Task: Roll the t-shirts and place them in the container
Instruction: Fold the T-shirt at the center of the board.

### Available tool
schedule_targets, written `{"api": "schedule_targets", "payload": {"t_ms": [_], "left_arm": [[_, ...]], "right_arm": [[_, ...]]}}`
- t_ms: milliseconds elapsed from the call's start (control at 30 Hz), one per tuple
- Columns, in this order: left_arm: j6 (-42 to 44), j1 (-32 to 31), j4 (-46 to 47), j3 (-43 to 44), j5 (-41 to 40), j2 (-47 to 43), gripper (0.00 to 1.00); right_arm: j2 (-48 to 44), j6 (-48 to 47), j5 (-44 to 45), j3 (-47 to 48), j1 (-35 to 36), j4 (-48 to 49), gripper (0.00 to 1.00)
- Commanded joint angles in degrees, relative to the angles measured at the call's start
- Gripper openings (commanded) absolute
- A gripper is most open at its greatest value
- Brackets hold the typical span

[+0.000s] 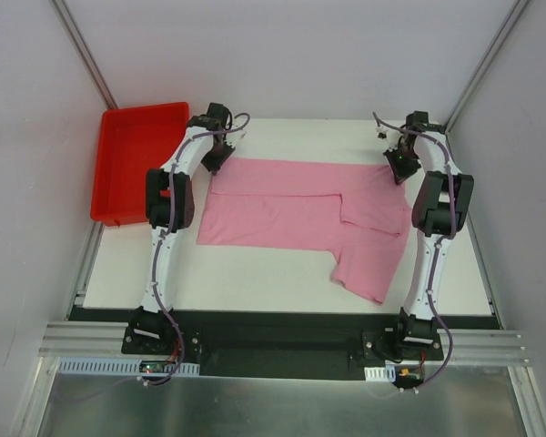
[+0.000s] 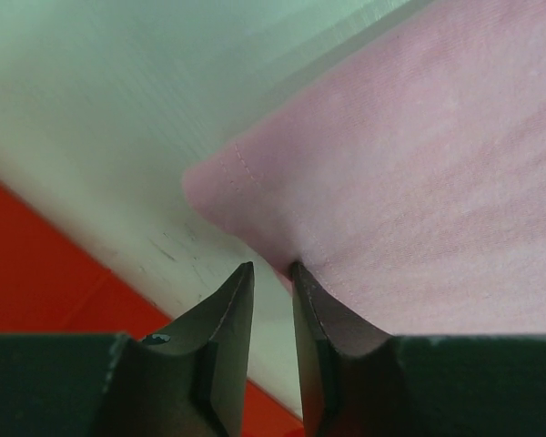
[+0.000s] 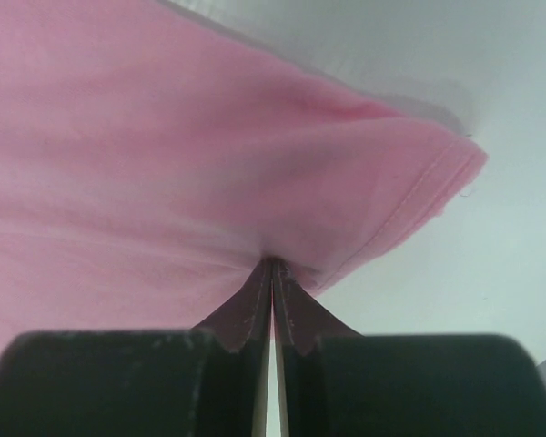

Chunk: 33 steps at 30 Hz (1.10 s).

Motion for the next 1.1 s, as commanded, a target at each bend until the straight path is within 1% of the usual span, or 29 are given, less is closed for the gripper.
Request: {"api": "schedule_targets", "payload": {"t_ms": [0,67,100,167,200,233,267,300,333,367,400,433,467,500,533,567,600,633,667,700,767,800,833,867,900,933,1000,1033,1067], "left_arm": [[0.28,-0.12,-0.67,2.30,-2.44,2.41,0.25],[-0.07,-0.12,-0.58,2.39,-3.15,1.62,0.28],[-0.42,-0.12,-0.50,2.56,-3.67,1.18,0.35],[-1.47,-0.29,-0.41,2.65,-4.20,-1.53,0.40],[-1.91,-0.55,-0.50,2.31,-4.20,-2.94,0.43],[-2.96,-0.82,-0.50,1.87,-3.77,-6.43,0.48],[-3.32,-1.17,-0.50,1.25,-3.59,-8.38,0.50],[-3.58,-2.30,-0.41,-0.58,-3.33,-10.49,0.52],[-3.67,-3.01,-0.50,-1.55,-2.89,-14.69,0.55],[-3.59,-3.63,-0.50,-2.78,-2.36,-16.91,0.57],[-3.24,-5.29,-0.50,-5.67,-2.01,-19.10,0.58],[-2.54,-6.00,-0.50,-7.17,-1.75,-23.13,0.62],[-1.92,-6.96,-0.50,-8.93,-0.61,-25.26,0.64],[-1.39,-7.67,-0.50,-12.51,-0.25,-27.28,0.66],[-1.13,-9.07,-0.58,-14.12,0.01,-30.78,0.67],[-1.65,-9.52,-0.58,-15.61,0.80,-32.47,0.69],[-2.26,-9.87,-0.85,-18.67,1.50,-33.96,0.70],[-3.57,-10.31,-1.02,-20.01,2.03,-36.24,0.72],[-4.19,-10.40,-1.20,-21.24,2.73,-37.05,0.81],[-4.90,-10.40,-1.90,-23.08,3.09,-37.67,0.85],[-6.04,-10.40,-2.60,-24.41,4.14,-39.25,0.88],[-6.31,-10.40,-2.87,-25.72,4.93,-39.78,0.90],[-7.44,-10.40,-2.87,-26.43,4.94,-40.91,0.90],[-7.89,-10.31,-3.04,-27.13,5.20,-41.62,0.90],[-8.07,-10.31,-3.05,-29.06,6.59,-42.32,0.90],[-8.24,-10.31,-2.96,-30.03,7.22,-43.72,0.90],[-8.86,-10.14,-3.05,-33.10,9.66,-44.96,0.88],[-8.95,-10.05,-3.05,-34.25,10.12,-45.66,0.88],[-9.30,-9.87,-3.05,-35.22,10.12,-45.93,0.87]], "right_arm": [[3.53,-1.91,3.04,5.65,-0.79,3.10,0.05],[4.49,-2.09,2.52,8.55,-0.70,3.54,0.05],[4.32,-1.91,2.25,9.17,-0.78,3.54,0.04],[2.57,-1.56,0.50,9.53,-0.96,2.50,0.06],[-1.18,-1.39,-0.81,9.01,-1.13,2.14,0.08],[-3.56,-1.04,-3.78,7.44,-1.66,2.22,0.16],[-7.07,-0.95,-5.38,2.11,-2.01,3.97,0.22],[-14.24,-1.21,-6.87,-2.20,-2.36,5.46,0.27],[-18.92,-2.86,-9.59,-6.42,-2.89,7.39,0.34],[-22.97,-4.18,-10.66,-10.55,-3.16,11.15,0.37],[-26.67,-6.02,-11.62,-18.95,-3.33,12.41,0.39],[-34.27,-7.70,-13.90,-22.60,-3.51,13.20,0.41],[-37.39,-11.11,-15.14,-26.64,-3.60,13.73,0.43],[-40.82,-12.88,-16.28,-32.86,-3.68,13.22,0.45],[-45.90,-14.99,-18.99,-36.23,-3.51,12.08,0.47],[-48.82,-20.31,-20.24,-39.22,-3.60,9.02,0.49],[-51.29,-22.28,-21.64,-45.69,-3.42,7.86,0.54],[-55.75,-24.91,-22.26,-48.54,-3.33,6.37,0.55],[-57.71,-30.68,-22.97,-51.00,-3.07,1.75,0.56],[-59.56,-34.13,-23.84,-53.90,-2.20,-0.56,0.58],[-66.47,-40.64,-23.42,-62.59,-0.62,-6.18,0.58],[-69.39,-46.41,-21.24,-65.67,1.65,-6.82,0.58],[-71.85,-48.73,-20.17,-71.53,2.81,-8.31,0.58],[-76.75,-51.63,-19.55,-73.85,3.86,-9.45,0.58],[-78.80,-56.53,-18.94,-75.88,5.00,-10.68,0.59],[-80.39,-59.45,-18.41,-78.07,6.49,-13.13,0.59],[-84.25,-63.42,-17.27,-82.83,7.91,-14.64,0.59],[-85.05,-67.18,-16.91,-83.97,7.92,-15.35,0.59],[-85.50,-68.61,-16.47,-85.90,8.00,-15.61,0.59]]}}
